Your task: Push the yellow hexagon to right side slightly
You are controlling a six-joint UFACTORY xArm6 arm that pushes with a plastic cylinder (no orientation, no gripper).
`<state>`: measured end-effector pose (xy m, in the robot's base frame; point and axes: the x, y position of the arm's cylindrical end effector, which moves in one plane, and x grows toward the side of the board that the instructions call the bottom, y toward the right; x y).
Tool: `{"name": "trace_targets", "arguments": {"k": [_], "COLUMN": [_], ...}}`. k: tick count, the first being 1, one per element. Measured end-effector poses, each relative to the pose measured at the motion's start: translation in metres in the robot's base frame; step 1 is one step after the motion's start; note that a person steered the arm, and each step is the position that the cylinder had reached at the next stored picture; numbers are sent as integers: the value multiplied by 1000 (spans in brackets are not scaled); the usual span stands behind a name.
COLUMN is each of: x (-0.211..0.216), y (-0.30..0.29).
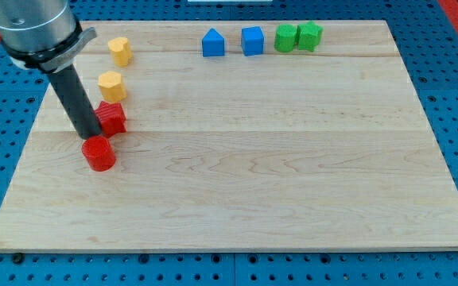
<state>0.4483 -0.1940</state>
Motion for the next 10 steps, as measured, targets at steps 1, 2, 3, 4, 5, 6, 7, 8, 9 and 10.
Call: {"name": "trace_targets", "arguments": {"k": [1, 2, 3, 4, 5, 6, 7, 8, 9, 10], "x": [-7, -8, -37, -54, -55, -65, -73, -76, -82, -94], "y": [2, -21, -32, -20, -11, -20, -30, -7, 6, -20]}}
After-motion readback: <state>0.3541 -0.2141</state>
